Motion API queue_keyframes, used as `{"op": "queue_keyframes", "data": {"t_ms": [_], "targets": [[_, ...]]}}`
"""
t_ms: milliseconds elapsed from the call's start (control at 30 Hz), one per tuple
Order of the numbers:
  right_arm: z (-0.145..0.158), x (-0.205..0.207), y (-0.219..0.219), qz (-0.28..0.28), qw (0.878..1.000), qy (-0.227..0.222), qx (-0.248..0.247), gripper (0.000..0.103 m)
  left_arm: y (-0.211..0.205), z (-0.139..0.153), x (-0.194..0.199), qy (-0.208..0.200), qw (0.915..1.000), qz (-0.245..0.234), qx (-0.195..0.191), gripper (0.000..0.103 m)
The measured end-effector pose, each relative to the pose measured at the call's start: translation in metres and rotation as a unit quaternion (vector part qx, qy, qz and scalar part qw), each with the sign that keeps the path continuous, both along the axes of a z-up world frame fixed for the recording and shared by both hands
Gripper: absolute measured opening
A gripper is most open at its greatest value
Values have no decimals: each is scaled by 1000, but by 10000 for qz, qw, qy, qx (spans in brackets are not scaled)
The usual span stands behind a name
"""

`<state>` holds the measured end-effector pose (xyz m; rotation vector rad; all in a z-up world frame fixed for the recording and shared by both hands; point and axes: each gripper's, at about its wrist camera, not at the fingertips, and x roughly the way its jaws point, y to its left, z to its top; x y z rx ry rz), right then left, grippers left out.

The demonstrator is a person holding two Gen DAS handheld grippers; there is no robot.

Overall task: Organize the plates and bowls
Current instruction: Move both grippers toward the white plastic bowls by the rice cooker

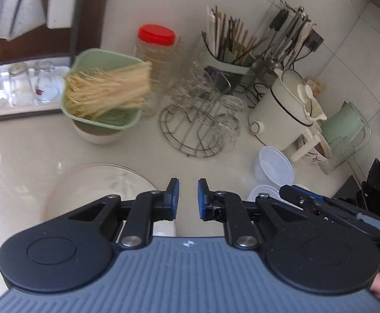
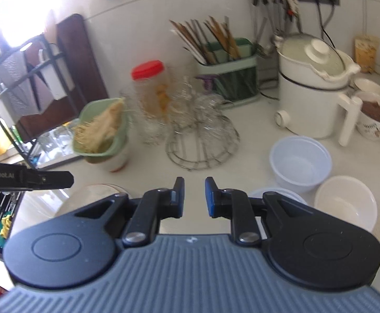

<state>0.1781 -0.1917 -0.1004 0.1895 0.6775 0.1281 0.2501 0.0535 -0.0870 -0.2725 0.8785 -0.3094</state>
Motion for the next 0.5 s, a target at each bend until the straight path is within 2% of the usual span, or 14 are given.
{"op": "queue_keyframes", "data": {"t_ms": [133, 333, 433, 500], "targets": [[-9, 0, -22, -181, 9997, 95, 93, 21, -29, -8, 13, 179, 9996, -239, 19, 16], [-18, 1, -51, -660, 9977, 161, 54, 21, -78, -11, 37, 208, 9966, -786, 148, 16], [-23, 2, -63, -844, 9960, 286, 67, 21, -96, -23, 52, 465, 9945, -918, 185, 16], [-28, 2, -70, -799, 9959, 400, 123, 21, -106, -39, 61, 781, 9921, -980, 112, 21]]}}
